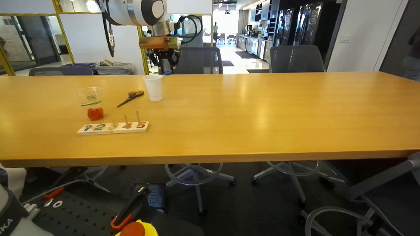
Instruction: Put the orange discs in the clear cup and the blue disc in the white cup
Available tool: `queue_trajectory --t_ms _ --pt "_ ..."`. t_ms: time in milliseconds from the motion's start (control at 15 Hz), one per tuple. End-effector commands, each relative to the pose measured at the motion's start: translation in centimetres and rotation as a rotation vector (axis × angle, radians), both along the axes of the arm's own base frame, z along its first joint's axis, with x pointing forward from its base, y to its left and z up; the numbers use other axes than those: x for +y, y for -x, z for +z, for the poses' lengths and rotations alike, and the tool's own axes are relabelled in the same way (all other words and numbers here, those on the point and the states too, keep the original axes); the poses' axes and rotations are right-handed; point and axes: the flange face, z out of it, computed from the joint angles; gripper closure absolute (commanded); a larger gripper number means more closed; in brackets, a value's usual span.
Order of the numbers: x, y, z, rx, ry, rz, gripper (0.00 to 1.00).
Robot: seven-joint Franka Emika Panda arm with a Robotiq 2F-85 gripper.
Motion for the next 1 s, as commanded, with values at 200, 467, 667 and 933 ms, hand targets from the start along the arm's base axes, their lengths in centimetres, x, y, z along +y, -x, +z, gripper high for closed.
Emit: queue_trajectory --t_ms 200,467,667,933 --pt "3.4 1.2 0.6 0.024 -0.099 0.02 0.76" --pt "3.8 1.4 -0.4 0.06 -0.081 0.03 0.76" --pt "3.7 1.5 -1.0 0.085 -0.079 0.029 0.76" --pt "3.3 1.6 -1.3 0.106 -0.077 0.012 0.25"
